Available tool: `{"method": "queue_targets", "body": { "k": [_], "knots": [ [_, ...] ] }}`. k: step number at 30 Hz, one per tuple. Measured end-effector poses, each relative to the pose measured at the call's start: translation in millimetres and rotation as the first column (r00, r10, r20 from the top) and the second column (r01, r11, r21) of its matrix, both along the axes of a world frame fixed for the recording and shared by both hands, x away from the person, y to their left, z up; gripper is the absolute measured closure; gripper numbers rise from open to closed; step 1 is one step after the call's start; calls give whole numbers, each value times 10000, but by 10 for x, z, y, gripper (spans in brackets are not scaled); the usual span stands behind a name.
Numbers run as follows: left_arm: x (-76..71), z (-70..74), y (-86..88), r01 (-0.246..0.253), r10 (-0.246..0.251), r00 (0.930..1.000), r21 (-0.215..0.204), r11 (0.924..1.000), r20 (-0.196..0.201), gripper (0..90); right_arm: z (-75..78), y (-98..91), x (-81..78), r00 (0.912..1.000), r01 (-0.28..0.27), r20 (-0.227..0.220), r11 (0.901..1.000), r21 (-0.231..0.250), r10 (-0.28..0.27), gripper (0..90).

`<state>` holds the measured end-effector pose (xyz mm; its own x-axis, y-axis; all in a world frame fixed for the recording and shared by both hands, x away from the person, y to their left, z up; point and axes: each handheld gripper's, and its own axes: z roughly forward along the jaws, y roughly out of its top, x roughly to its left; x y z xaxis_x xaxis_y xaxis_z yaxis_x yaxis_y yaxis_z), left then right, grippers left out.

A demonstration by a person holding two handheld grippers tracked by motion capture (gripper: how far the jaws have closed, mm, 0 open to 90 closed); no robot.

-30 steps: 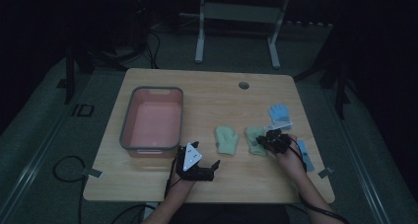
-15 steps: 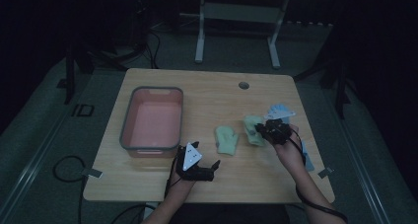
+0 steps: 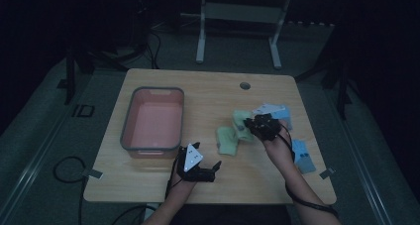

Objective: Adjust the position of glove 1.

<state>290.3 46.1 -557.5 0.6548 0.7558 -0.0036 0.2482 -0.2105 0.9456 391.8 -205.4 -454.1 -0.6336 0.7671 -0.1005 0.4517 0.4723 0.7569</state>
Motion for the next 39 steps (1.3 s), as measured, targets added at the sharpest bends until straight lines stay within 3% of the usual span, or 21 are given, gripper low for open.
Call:
{"method": "queue_targets", "body": {
  "k": [8,13,25,33,39],
  "knots": [
    [-2,1,0,18,-18,10000,11,10000,5,10,-95,326,-24,9996,-218,-193,9996,171,221,856],
    [-3,0,-2,28,-28,10000,18,10000,17,10,-191,409,-30,9987,-247,-441,9996,143,253,856],
    [-3,0,-11,103,-103,9999,109,9999,36,10,-430,462,-93,9958,-181,-895,9998,-121,170,855],
    [-7,1,-29,183,-184,9998,273,9995,55,10,-630,481,-40,9929,-143,-1186,9991,-404,94,843],
    [8,5,-43,469,-461,9987,383,9982,-212,11,-676,440,-21,9902,-201,-1382,9996,-186,173,811]
  ]
}}
